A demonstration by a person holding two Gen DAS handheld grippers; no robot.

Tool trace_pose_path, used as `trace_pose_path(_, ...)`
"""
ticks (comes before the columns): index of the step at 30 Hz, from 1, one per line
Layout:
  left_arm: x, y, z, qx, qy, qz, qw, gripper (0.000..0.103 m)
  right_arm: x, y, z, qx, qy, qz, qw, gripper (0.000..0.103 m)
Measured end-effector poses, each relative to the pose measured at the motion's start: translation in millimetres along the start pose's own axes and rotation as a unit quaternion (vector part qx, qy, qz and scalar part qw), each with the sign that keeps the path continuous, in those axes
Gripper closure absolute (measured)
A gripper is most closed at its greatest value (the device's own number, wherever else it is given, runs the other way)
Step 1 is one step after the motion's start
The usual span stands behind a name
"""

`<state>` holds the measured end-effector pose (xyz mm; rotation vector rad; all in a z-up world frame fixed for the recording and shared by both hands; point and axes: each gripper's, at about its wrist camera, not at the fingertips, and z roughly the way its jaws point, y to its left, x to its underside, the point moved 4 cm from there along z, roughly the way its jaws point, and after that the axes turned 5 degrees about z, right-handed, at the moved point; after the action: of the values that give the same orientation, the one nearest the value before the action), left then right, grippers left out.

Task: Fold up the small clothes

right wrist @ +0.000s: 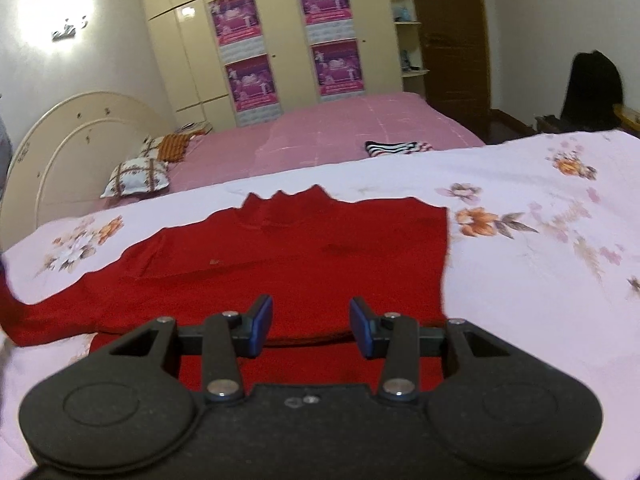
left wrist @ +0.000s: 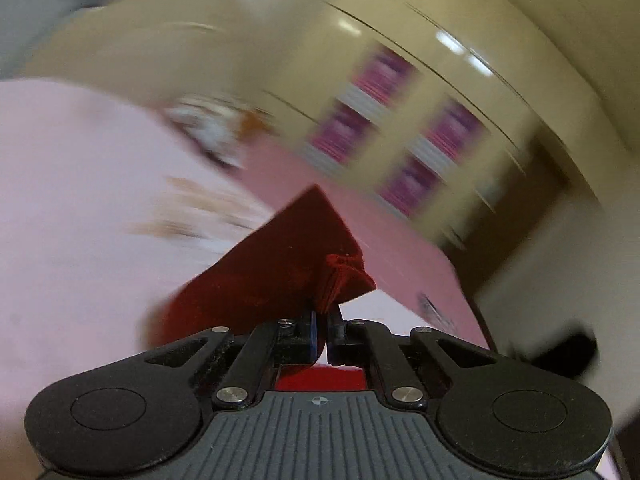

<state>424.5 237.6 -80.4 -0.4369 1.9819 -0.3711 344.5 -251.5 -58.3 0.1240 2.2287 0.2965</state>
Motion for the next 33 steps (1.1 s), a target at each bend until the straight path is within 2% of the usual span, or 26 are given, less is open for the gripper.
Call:
trace_pose_path(3,21,-91,41,0.063,0.042,0.081,0.9938,0.099,0,-18,-10,0.01,-0.008,0.015,1.0,0.062)
trace_pose_path(7,82,-189,77,0.122,0.106,0.147,0.9758,0.099,1,-52,-25,0.026,-0.018,0.056,0.998,0.062)
trace_pose_path(11,154,-250,100,0.155,0.165,0.164,0.96,0.099,5,-90,-34,0.039,-0.022,0.122,0.991,0.06)
trace_pose_path(13,185,-269,106,0.158,0.2,0.182,0.9497,0.099,9,-101,-34,0.036,-0.017,0.142,0.989,0.06)
trace_pose_path(14,194,-274,106,0.157,0.202,0.195,0.9467,0.098,12,-106,-34,0.033,-0.012,0.15,0.988,0.06)
trace_pose_path(15,198,-280,100,0.153,0.184,0.211,0.9478,0.096,13,-108,-32,0.026,-0.007,0.156,0.987,0.06)
trace_pose_path(16,199,-283,95,0.153,0.182,0.222,0.9457,0.073,14,-109,-29,0.015,-0.003,0.167,0.986,0.059)
trace_pose_path(17,192,-284,89,0.168,0.18,0.223,0.9432,0.054,14,-109,-26,0.004,-0.001,0.176,0.984,0.059)
trace_pose_path(18,184,-280,78,0.171,0.164,0.222,0.9457,0.022,13,-108,-22,-0.012,0.002,0.188,0.982,0.059)
trace_pose_path(19,175,-273,65,0.158,0.135,0.229,0.9509,0.019,11,-105,-17,-0.029,0.004,0.2,0.979,0.058)
trace_pose_path(21,159,-251,47,0.127,0.114,0.245,0.9543,0.019,6,-99,-5,-0.062,0.011,0.225,0.972,0.058)
trace_pose_path(22,149,-229,38,0.101,0.1,0.234,0.9619,0.019,4,-93,4,-0.084,0.016,0.237,0.968,0.058)
trace_pose_path(23,141,-213,34,0.081,0.094,0.226,0.9661,0.019,2,-85,15,-0.104,0.024,0.246,0.963,0.058)
trace_pose_path(25,128,-173,23,0.02,0.079,0.227,0.9706,0.019,0,-69,40,-0.129,0.048,0.258,0.956,0.058)
trace_pose_path(26,124,-151,17,-0.005,0.075,0.222,0.9722,0.019,-1,-61,52,-0.132,0.06,0.261,0.954,0.058)
trace_pose_path(28,121,-116,17,-0.031,0.096,0.194,0.9757,0.019,0,-48,78,-0.129,0.086,0.262,0.953,0.059)
trace_pose_path(30,124,-102,25,-0.046,0.112,0.186,0.9752,0.019,3,-40,96,-0.122,0.106,0.27,0.949,0.06)
trace_pose_path(31,123,-95,27,-0.049,0.111,0.183,0.9756,0.019,3,-36,103,-0.124,0.105,0.271,0.949,0.062)
trace_pose_path(33,126,-86,36,-0.036,0.128,0.16,0.9781,0.019,-2,-28,109,-0.117,0.1,0.255,0.955,0.086)
